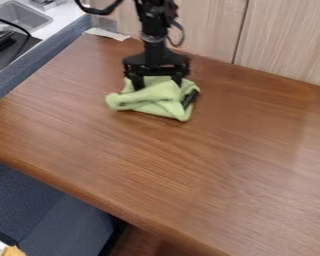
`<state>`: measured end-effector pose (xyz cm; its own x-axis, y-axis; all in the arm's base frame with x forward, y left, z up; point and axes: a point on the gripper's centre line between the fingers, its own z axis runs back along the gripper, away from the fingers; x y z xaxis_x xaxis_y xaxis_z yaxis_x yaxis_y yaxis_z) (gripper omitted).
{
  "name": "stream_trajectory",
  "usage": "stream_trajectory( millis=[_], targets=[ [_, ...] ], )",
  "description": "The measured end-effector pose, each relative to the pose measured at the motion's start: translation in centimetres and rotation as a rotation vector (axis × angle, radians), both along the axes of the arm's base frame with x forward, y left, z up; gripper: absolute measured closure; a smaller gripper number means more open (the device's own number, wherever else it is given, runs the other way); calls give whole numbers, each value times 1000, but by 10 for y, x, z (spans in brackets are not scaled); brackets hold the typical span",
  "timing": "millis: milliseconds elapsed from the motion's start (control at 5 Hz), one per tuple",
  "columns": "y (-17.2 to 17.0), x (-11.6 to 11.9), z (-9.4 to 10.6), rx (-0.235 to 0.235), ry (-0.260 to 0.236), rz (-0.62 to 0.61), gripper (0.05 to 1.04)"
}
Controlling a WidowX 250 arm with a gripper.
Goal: Move the cloth to the top left of the table
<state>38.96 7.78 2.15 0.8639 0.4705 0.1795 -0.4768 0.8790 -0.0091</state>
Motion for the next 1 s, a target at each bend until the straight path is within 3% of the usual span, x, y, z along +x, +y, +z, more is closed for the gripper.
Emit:
stream_trajectory(
  millis=[400,600,800,1000],
  targets=[
    [19,1,5,14,-9,45,83],
    [18,0,25,15,-40,44,84],
    [15,-2,63,16,-126,59,84],
    [13,-10,89,22,-180,71,84]
  ],
)
